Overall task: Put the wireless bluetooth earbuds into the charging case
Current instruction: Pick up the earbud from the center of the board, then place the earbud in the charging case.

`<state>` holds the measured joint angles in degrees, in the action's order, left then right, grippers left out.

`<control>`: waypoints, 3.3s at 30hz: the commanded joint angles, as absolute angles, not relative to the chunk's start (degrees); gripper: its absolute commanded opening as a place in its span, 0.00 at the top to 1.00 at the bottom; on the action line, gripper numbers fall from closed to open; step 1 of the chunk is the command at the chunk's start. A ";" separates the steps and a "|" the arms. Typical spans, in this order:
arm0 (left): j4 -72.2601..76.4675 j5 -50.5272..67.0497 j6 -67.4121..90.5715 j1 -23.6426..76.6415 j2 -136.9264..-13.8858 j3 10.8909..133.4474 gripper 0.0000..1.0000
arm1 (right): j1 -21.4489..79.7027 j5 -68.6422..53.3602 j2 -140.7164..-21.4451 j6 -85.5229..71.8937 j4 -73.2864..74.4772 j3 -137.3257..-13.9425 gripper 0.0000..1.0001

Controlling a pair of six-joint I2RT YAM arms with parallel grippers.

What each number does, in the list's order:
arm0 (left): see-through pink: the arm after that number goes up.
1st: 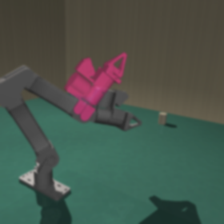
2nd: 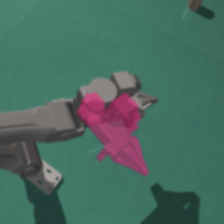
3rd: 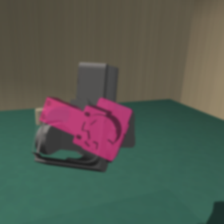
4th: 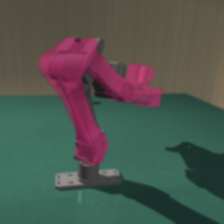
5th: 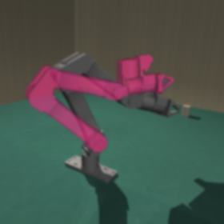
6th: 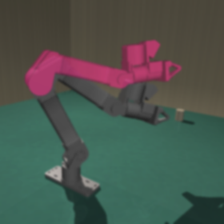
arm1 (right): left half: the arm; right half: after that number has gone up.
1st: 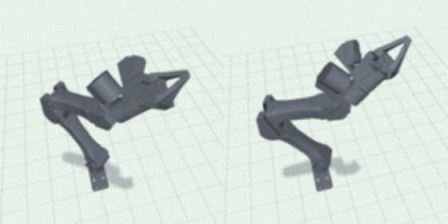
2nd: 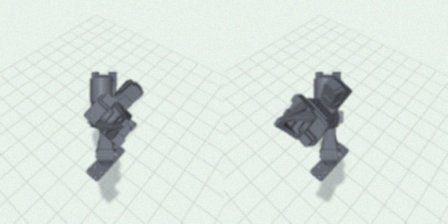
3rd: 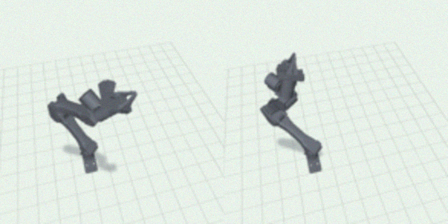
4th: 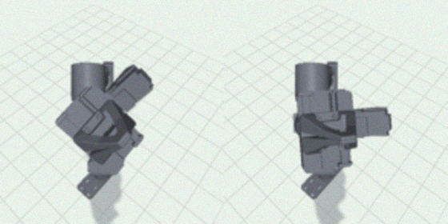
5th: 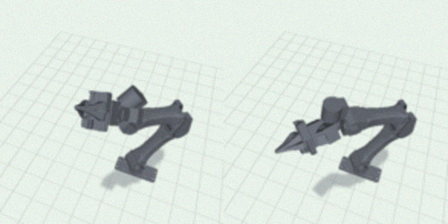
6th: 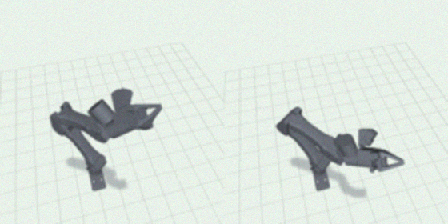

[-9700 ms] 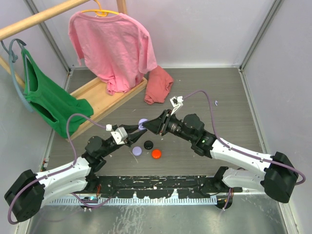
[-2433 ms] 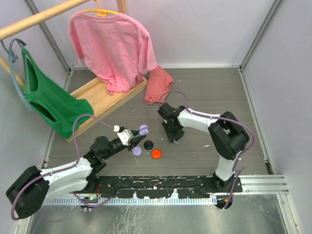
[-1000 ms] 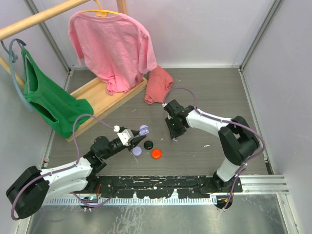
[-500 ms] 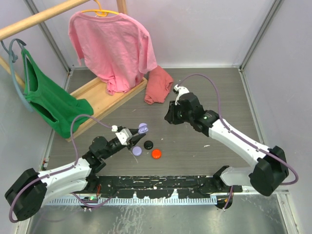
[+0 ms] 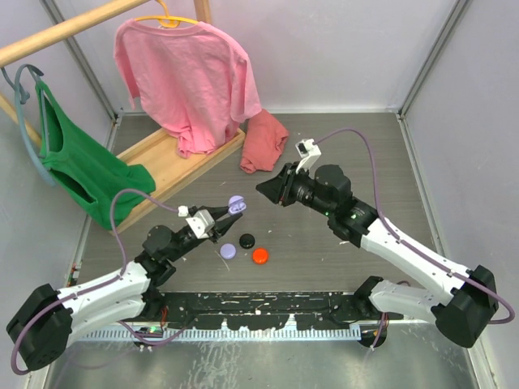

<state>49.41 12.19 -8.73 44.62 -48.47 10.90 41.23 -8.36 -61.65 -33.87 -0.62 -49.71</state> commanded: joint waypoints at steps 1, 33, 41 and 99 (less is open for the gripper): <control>55.72 12.56 -10.61 44.73 -48.54 14.16 0.98 | 44.21 -10.99 -59.37 -37.63 -14.40 -47.85 0.90; 59.21 12.69 -3.73 44.78 -48.24 15.58 0.99 | 50.80 -12.66 -63.28 -38.45 -32.03 -42.05 0.90; 59.40 11.51 -2.69 44.79 -47.64 15.56 0.98 | 51.15 -11.01 -62.64 -37.45 -30.61 -41.53 0.90; 64.40 1.25 -0.80 44.78 -51.24 13.25 0.99 | 58.33 6.38 -63.88 -40.54 -13.95 -45.35 0.79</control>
